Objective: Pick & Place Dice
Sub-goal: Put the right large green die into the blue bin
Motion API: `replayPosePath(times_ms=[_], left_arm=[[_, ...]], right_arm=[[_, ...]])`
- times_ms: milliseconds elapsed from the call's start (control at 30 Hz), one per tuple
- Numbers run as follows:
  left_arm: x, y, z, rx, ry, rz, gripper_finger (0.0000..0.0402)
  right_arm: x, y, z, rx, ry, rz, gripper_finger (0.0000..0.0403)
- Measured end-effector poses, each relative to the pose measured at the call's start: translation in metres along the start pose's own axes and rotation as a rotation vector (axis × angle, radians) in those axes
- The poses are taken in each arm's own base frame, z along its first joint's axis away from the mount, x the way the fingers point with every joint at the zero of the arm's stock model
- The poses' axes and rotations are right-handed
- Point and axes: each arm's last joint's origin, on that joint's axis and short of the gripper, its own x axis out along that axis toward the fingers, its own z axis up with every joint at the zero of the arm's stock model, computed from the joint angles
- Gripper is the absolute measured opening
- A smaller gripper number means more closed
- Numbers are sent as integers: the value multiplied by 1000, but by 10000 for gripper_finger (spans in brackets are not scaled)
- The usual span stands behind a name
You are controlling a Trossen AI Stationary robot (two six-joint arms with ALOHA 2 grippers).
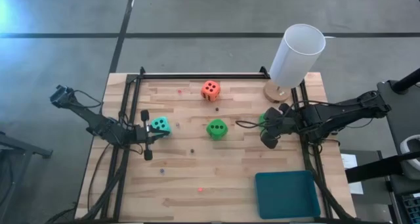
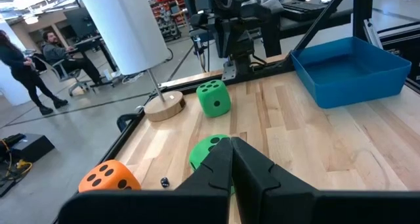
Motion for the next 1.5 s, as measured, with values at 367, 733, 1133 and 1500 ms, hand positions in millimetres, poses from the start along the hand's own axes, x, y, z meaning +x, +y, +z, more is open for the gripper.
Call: replayPosePath(times_ms=[367, 733, 1133, 1500], left_arm=[[0, 0, 0, -1, -1, 0, 10], [14, 1, -3, 4, 36, 59, 10], [21, 11, -6, -83, 60, 138, 10], [21, 11, -6, -82, 60, 138, 10]], right_arm=[[0, 0, 1, 0, -20, -22, 161], [0, 0, 1, 1, -20, -22, 195], [0, -1, 0, 4, -20, -21, 196], [0, 0, 0, 3, -20, -21, 196]])
